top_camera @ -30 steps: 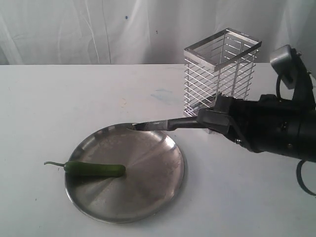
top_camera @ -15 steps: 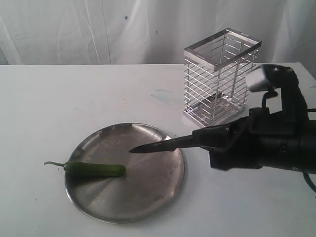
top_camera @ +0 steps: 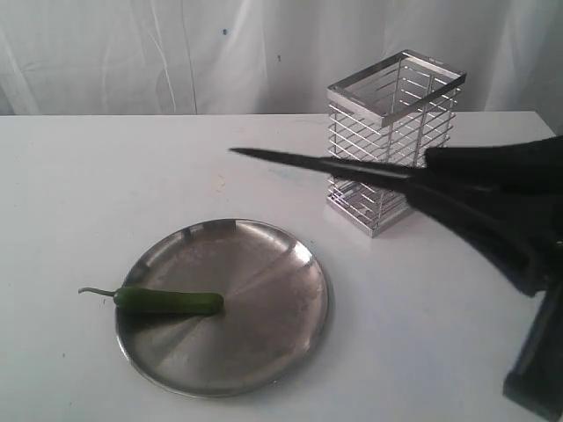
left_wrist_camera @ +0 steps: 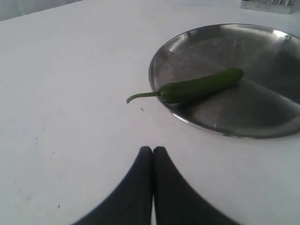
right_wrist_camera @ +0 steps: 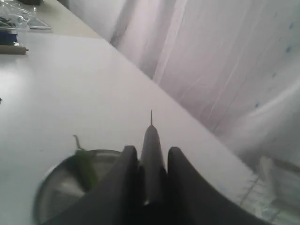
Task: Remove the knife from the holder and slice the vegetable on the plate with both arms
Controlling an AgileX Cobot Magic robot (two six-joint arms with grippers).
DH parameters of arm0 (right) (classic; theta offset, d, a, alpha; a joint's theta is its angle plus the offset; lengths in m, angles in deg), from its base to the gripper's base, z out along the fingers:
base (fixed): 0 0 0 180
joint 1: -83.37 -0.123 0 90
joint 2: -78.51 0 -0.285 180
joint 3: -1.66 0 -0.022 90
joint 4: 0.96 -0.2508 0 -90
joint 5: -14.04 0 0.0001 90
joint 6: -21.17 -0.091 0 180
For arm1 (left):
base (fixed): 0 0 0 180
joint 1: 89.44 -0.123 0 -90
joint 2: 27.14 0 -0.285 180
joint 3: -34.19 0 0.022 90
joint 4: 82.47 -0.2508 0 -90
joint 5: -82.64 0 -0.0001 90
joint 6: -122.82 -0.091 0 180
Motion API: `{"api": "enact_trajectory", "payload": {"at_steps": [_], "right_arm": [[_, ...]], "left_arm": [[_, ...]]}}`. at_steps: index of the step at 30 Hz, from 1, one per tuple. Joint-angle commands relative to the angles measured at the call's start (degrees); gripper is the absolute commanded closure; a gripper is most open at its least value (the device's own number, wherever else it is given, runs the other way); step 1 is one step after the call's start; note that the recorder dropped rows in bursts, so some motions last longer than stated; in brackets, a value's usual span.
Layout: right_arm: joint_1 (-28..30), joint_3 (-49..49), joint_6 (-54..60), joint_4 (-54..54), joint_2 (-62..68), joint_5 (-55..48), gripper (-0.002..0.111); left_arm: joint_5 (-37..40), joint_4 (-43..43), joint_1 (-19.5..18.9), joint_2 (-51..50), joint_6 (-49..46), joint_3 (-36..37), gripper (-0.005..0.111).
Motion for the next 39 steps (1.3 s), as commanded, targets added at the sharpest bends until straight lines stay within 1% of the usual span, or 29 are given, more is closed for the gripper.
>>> {"api": "enact_trajectory", "payload": {"at_steps": [1,3,5,7,9,10,11,14,16,19,21,22,23,24,28,29,30,31,32,34,35,37,39], "right_arm": [[-0.5,-2.1,1.4,14.4,-0.6,13.6,0.108],[-0.5,-3.6,4.7,21.9,0.9,21.9,0.108],[-0.5,-4.1,8.9,23.1,2.2,31.6,0.108],[-0.5,-4.1,9.2,22.9,2.9,44.1,0.108],[-0.5,-4.1,4.8,21.2,3.8,58.3,0.108],[-0.5,-4.1,1.3,19.3,4.2,63.8,0.108],[-0.5,-4.1,-4.8,16.9,4.9,71.5,0.108],[-0.5,-4.1,-15.0,11.4,6.0,80.8,0.108],[-0.5,-4.1,-21.2,10.6,6.0,79.4,0.108],[-0.5,-4.1,-36.4,11.4,6.0,75.1,0.108],[-0.5,-4.1,-46.3,11.4,7.3,75.1,0.108],[-0.5,-4.1,-57.0,11.4,9.6,76.5,0.108],[-0.5,-4.1,-61.7,11.4,10.7,77.0,0.108],[-0.4,-4.1,-73.9,11.4,13.9,77.5,0.108],[-0.4,-4.1,-102.9,11.4,21.2,80.6,0.108],[-0.4,-4.5,-117.9,13.6,25.0,83.6,0.108],[-0.4,-5.3,-128.3,19.8,28.2,87.4,0.108],[-0.4,-5.9,-131.2,24.0,29.8,87.4,0.108],[-0.4,-6.8,-131.6,31.0,31.7,87.4,0.108],[-0.4,-7.6,-128.6,43.4,32.9,87.1,0.108],[-0.4,-7.6,-127.7,47.0,32.9,85.6,0.108],[-0.4,-7.6,-126.5,58.0,33.1,81.9,0.108],[-0.4,-8.1,-133.0,69.7,33.1,80.3,0.108]], "left_arm": [[-0.1,0.2,-0.2,0.3,0.4,0.0,0.107],[-0.1,0.2,-0.2,0.3,0.4,0.0,0.107],[-0.1,0.2,-0.2,0.3,0.4,0.0,0.107],[-0.1,0.2,-0.2,0.3,0.4,0.0,0.107],[-0.1,0.2,-0.2,0.3,0.4,0.0,0.107],[-0.1,0.2,-0.2,0.3,0.4,0.0,0.107],[-0.1,0.2,-0.2,0.3,0.4,0.0,0.107],[-0.1,0.2,-0.2,0.3,0.4,0.0,0.107],[-0.1,0.2,-0.2,0.3,0.4,0.0,0.107],[-0.1,0.2,-0.2,0.3,0.4,0.0,0.107],[-0.1,0.2,-0.2,0.3,0.4,0.0,0.107],[-0.1,0.2,-0.2,0.3,0.4,0.0,0.107],[-0.1,0.2,-0.2,0.3,0.4,0.0,0.107],[-0.1,0.2,-0.2,0.3,0.4,0.0,0.107],[-0.1,0.2,-0.2,0.3,0.4,0.0,0.107],[-0.1,0.2,-0.2,0.3,0.4,0.0,0.107],[-0.1,0.2,-0.2,0.3,0.4,0.0,0.107],[-0.1,0.2,-0.2,0.3,0.4,0.0,0.107],[-0.1,0.2,-0.2,0.3,0.4,0.0,0.107],[-0.1,0.2,-0.2,0.3,0.4,0.0,0.107],[-0.1,0.2,-0.2,0.3,0.4,0.0,0.107],[-0.1,0.2,-0.2,0.3,0.4,0.0,0.107],[-0.1,0.2,-0.2,0.3,0.4,0.0,0.107]]}}
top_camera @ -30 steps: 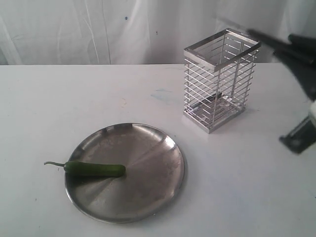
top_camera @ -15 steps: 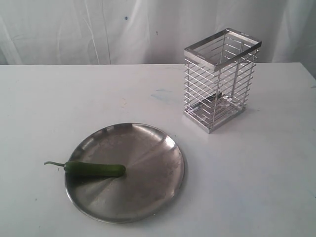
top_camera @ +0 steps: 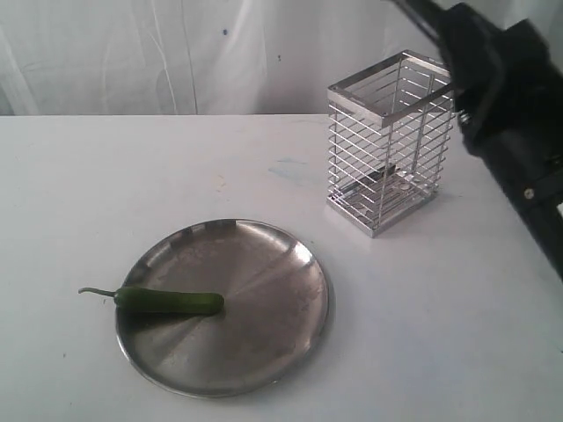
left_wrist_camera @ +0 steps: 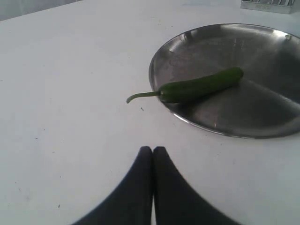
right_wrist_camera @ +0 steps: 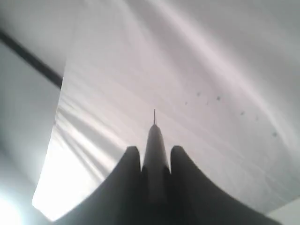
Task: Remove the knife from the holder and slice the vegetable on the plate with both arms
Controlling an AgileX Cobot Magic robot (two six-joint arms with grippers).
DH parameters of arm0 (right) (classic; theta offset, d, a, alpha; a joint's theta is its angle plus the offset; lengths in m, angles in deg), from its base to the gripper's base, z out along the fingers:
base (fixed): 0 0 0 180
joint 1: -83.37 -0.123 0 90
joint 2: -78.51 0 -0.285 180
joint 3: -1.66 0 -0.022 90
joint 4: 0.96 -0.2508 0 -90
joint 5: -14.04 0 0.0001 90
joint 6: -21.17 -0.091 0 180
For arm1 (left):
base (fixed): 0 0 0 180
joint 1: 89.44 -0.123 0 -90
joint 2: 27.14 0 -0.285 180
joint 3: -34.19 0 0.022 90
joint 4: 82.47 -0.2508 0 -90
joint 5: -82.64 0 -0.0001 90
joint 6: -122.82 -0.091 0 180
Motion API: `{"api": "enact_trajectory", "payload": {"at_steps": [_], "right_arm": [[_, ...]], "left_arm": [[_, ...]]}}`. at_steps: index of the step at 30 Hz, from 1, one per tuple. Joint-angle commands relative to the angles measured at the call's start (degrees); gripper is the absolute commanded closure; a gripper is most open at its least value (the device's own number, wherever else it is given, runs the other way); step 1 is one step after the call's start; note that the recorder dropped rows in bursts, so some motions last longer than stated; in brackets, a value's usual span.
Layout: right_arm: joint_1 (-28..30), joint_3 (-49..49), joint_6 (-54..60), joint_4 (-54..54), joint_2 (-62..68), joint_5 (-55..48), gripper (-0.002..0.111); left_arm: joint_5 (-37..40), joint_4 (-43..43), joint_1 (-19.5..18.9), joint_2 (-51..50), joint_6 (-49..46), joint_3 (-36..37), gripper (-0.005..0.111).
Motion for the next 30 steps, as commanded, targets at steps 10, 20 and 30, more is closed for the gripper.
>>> {"api": "enact_trajectory", "payload": {"at_steps": [10,20,30], "right_arm": [[0.1,-10.5,-18.0,18.5,4.4,-1.8,0.108],[0.1,-10.8,-26.5,17.8,17.2,5.2,0.108],[0.1,-14.3,-30.0,17.3,21.6,3.4,0.108]], "left_arm": [[-0.1,0.2,-0.2,0.3,0.4,0.0,0.107],[-0.1,0.2,-0.2,0.3,0.4,0.0,0.107],[-0.1,0.2,-0.2,0.3,0.4,0.0,0.107]]}}
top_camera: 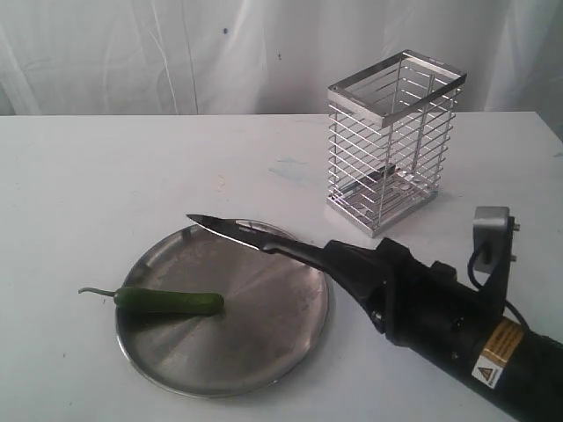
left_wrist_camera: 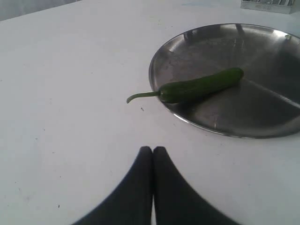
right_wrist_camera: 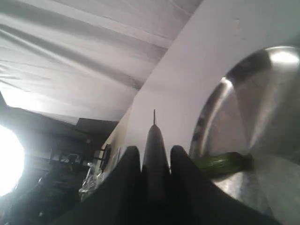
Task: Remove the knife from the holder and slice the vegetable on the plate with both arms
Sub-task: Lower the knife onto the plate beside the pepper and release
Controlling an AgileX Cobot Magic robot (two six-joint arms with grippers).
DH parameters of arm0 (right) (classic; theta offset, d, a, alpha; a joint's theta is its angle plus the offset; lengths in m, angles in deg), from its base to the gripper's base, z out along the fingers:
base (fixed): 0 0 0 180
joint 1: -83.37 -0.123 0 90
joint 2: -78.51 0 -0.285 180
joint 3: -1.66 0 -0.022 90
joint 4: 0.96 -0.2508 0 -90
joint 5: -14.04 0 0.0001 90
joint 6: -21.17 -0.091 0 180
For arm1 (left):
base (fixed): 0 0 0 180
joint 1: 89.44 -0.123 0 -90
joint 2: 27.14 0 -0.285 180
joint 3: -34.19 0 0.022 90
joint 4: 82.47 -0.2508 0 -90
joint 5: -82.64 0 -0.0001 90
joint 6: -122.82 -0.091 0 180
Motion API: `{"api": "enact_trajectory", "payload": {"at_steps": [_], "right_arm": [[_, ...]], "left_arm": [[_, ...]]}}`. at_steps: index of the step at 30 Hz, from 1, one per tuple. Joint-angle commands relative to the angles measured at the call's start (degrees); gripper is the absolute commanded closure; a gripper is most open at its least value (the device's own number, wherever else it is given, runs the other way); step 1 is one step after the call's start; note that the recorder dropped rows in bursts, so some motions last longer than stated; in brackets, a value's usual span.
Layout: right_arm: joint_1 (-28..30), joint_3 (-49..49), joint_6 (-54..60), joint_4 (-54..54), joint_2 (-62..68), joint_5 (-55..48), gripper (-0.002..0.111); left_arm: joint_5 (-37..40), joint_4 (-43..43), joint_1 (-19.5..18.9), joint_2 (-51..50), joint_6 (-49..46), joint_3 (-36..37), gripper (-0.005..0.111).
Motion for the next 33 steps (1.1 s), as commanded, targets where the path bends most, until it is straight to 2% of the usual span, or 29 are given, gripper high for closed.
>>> {"api": "enact_trajectory", "payload": {"at_steps": [1,4,11,16,18,22,27,30,33], "right_arm": [[0.1,-2.5,-3.0,-3.2,2.3,0.4,0.108],[0.1,-2.6,-6.4,0.4,3.9,-1.1,0.108],[0.1,-2.6,-6.4,-4.7,4.8,-8.3,0.108],[0.1,-2.0,-6.3,-2.9,4.8,-11.2,0.106],[0.1,-1.2,-6.3,0.1,4.8,-11.2,0.101],[0.1,0.5,-6.9,3.2,4.8,-12.0,0.082],[0.1,1.7,-9.1,2.8,4.8,-21.7,0.063],[0.1,1.6,-9.2,3.1,4.8,-25.3,0.057],[0.1,1.9,-9.0,3.2,4.8,-24.9,0.057]], "left_arm": [[-0.1,0.2,-0.2,0.3,0.4,0.0,0.107],[-0.1,0.2,-0.2,0.3,0.4,0.0,0.107],[-0.1,0.2,-0.2,0.3,0.4,0.0,0.107],[-0.1,0.2,-0.2,0.3,0.4,0.0,0.107],[-0.1,0.2,-0.2,0.3,0.4,0.0,0.107],[-0.1,0.2,-0.2,0.3,0.4,0.0,0.107],[-0.1,0.2,-0.2,0.3,0.4,0.0,0.107],[-0.1,0.2,-0.2,0.3,0.4,0.0,0.107],[-0.1,0.2,-0.2,0.3,0.4,0.0,0.107]]}}
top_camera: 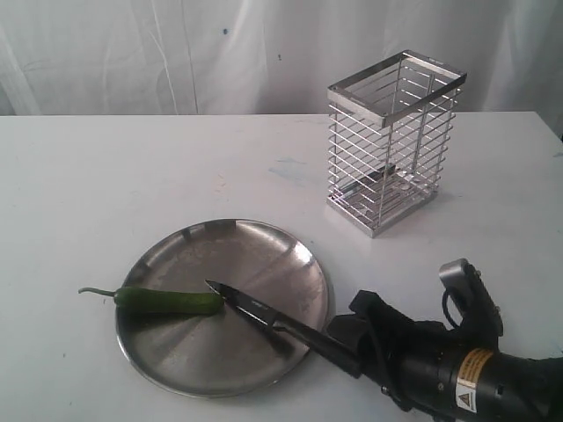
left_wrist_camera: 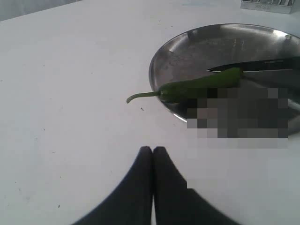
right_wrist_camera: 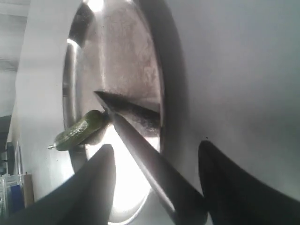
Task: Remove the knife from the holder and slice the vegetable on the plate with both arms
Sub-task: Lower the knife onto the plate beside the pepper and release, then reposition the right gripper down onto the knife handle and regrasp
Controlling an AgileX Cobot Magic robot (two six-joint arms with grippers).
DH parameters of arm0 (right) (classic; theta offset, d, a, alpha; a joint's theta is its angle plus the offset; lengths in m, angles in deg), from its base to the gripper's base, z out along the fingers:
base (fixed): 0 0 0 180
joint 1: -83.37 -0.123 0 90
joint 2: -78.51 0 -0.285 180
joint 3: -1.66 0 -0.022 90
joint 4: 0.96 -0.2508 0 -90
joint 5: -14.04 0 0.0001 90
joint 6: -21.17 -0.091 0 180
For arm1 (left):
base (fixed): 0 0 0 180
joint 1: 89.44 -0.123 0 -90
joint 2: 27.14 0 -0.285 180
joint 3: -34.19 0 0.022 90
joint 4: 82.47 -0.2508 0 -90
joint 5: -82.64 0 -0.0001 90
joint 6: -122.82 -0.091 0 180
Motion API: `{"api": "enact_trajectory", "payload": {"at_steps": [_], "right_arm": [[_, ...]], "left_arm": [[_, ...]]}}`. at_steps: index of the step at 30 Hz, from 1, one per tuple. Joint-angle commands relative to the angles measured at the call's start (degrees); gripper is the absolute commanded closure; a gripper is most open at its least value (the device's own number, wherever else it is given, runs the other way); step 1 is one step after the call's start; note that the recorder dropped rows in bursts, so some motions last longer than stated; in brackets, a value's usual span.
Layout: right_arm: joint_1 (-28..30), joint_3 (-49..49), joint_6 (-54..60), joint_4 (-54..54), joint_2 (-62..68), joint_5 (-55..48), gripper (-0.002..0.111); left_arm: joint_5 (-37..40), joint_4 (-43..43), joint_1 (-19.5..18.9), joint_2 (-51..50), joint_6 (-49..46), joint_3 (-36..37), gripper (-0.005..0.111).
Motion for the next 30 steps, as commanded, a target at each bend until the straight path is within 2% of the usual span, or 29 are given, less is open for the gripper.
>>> {"api": "enact_trajectory", "payload": {"at_steps": [1,8,14,20,23,25,30], "right_arm": [[0.1,0.7,0.4,0.8,0.0,-0.6,0.057],[0.1,1.6,6.8,1.1,0.0,-1.4,0.057],[0.1,1.6,17.3,0.3,0.0,-3.0,0.057],[0.1,3.1,24.0,-5.9,-1.9,-4.7,0.057],[1.2,6.8,26.9,-6.5,-4.7,-12.5,0.057],[2.4,10.5,27.5,-4.1,-7.1,-21.8,0.057],[3.6,21.9,30.2,7.6,-10.9,-54.8,0.057]], "left_arm": [[-0.1,0.2,-0.2,0.3,0.4,0.0,0.107],[-0.1,0.2,-0.2,0.3,0.4,0.0,0.107],[-0.1,0.2,-0.2,0.3,0.4,0.0,0.107],[-0.1,0.2,-0.2,0.3,0.4,0.0,0.107],[-0.1,0.2,-0.2,0.3,0.4,0.0,0.107],[-0.1,0.2,-0.2,0.3,0.4,0.0,0.107],[-0.1,0.2,-0.2,0.3,0.4,0.0,0.107]]}}
